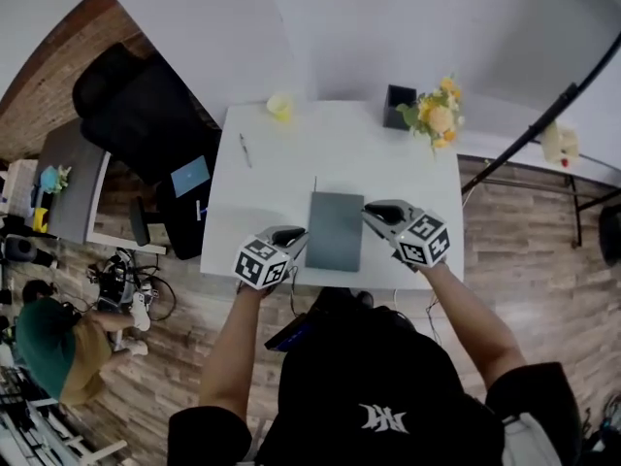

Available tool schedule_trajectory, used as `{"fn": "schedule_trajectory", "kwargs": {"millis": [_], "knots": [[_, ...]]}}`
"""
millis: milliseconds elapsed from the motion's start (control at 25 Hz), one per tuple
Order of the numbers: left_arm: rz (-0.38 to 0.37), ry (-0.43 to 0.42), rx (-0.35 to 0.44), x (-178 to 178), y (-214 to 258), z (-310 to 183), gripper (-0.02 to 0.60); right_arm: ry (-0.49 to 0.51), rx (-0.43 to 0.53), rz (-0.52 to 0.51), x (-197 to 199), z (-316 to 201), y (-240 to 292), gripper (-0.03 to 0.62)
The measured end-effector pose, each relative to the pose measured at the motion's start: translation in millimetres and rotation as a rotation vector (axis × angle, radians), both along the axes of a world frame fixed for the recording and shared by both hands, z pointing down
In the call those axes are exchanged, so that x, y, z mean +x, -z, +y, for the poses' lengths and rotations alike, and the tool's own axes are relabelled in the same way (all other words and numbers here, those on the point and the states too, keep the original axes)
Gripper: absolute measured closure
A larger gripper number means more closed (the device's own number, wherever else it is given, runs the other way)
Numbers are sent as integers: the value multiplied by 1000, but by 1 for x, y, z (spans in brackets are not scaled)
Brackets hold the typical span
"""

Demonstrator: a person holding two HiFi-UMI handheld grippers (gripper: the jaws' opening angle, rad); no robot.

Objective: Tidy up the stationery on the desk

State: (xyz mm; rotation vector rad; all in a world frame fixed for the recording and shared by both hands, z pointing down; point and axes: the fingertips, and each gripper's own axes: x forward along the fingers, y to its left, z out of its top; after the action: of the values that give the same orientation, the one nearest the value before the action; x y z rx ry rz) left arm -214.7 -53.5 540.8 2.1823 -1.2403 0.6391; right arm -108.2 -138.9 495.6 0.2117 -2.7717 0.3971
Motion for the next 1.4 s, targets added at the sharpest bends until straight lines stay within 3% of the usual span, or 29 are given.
{"fn": "schedule_trajectory", "kwargs": {"millis": [240,400,600,800,1080,1400], "knots": [[4,118,171,-18,70,-4,565,107,174,-125,-35,10,72,536],[3,199,288,-44,111,-4,565,147,195,-171,-64,12,98,536],[-15,275,364,-101,140,-7,565,184,216,-183,-119,11,119,534],[25,334,378,-171,137,-13,565,178,252,-109,-180,0,113,528],[64,313,342,-255,115,-32,565,108,160,-17,-262,-27,82,454],[108,269,305,-307,80,-48,565,47,71,106,-323,-50,34,442]]}}
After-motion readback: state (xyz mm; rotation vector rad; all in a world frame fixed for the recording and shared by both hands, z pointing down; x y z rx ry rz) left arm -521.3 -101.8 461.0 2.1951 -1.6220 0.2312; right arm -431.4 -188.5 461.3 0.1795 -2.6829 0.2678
